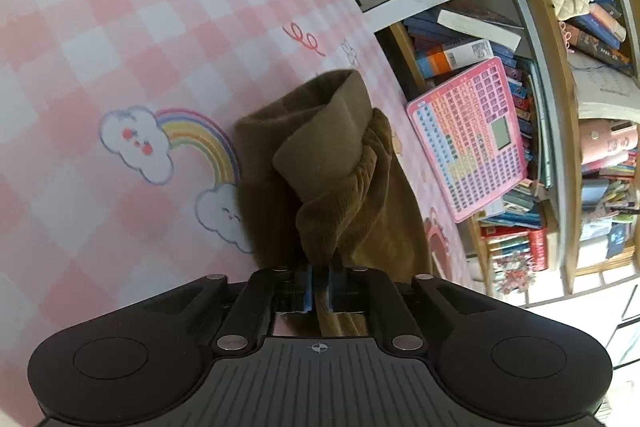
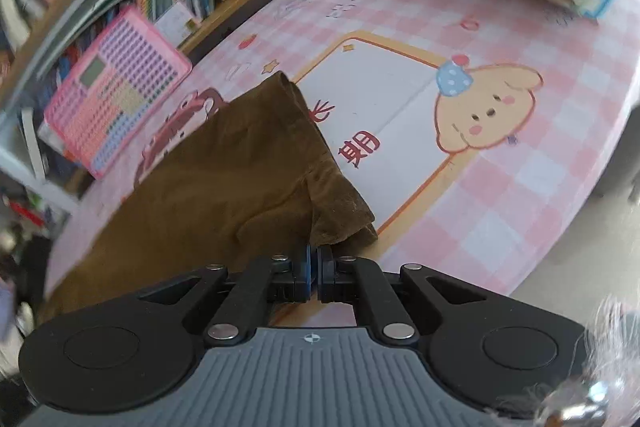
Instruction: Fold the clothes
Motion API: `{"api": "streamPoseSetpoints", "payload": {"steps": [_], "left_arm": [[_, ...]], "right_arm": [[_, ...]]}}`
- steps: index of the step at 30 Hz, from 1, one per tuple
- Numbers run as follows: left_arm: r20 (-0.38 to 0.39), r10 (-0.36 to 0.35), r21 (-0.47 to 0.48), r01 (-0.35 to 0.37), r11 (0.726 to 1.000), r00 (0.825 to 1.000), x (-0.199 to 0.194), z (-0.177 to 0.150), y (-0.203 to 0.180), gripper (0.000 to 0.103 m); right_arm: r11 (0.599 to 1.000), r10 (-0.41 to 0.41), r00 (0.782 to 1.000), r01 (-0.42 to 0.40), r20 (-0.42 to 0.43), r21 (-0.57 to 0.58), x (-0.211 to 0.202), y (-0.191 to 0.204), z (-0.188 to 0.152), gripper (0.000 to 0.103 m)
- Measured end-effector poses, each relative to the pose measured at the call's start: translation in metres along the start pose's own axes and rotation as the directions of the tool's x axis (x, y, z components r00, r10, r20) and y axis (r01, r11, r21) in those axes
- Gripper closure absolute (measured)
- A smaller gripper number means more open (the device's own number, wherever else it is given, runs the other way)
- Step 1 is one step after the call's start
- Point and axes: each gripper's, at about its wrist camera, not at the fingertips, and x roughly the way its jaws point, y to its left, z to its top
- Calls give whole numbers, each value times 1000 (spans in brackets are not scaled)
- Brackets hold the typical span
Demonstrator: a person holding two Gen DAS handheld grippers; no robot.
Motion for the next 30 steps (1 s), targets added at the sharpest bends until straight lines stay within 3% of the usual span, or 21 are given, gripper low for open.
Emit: {"api": "streamPoseSetpoints", "payload": {"steps": [1,2,3,4,5,10,14,16,17,21,22,24,27,28,30], "left_arm": [[9,7,1,-7,1000,1000,-5,1,0,89],[18,17,-9,-17,1000,1000,-11,2,1,77],[30,31,-26,-30,999,999,-17,2,4,58],[43,47,-49,-45,998,998,-20,3,8,47],[54,55,-71,-51,996,997,-22,4,11,43],[81,50,-102,-42,994,995,-10,12,5,41],[120,76,-120,-62,991,990,3,14,-5,46],[113,101,-109,-88,990,988,10,14,-10,63],[103,116,-97,-106,990,988,15,13,-13,80],[118,113,-2,-114,993,987,23,10,-36,91],[125,90,35,-95,995,988,21,8,-46,92],[132,-36,116,20,993,991,7,3,-65,93],[130,-218,218,186,958,967,-15,-4,-86,93],[135,-202,211,171,962,970,-14,-4,-80,93],[131,-60,84,50,995,990,0,2,-48,93]], "right_arm": [[1000,-9,1000,9,-4,-9,0,1,0,98],[1000,-18,1000,17,-8,-19,0,1,0,90],[999,-40,999,40,-8,-15,0,1,-1,82],[998,-56,998,56,-3,-10,0,0,0,64],[998,-66,998,66,5,-7,-1,0,1,59],[995,-102,995,102,5,9,2,-2,6,59],[995,-104,994,104,-36,-12,14,4,5,66],[991,-112,992,108,-50,-78,18,14,2,71],[987,-124,991,117,-52,-114,19,19,0,76],[954,-143,989,126,-46,-272,31,35,-4,93],[944,-146,988,128,-39,-304,34,38,-4,94],[931,-162,987,153,1,-331,42,38,7,95],[917,-171,980,194,97,-349,52,38,32,96],[917,-157,982,185,106,-353,54,39,39,96],[922,-119,988,148,102,-358,59,39,52,96]]}}
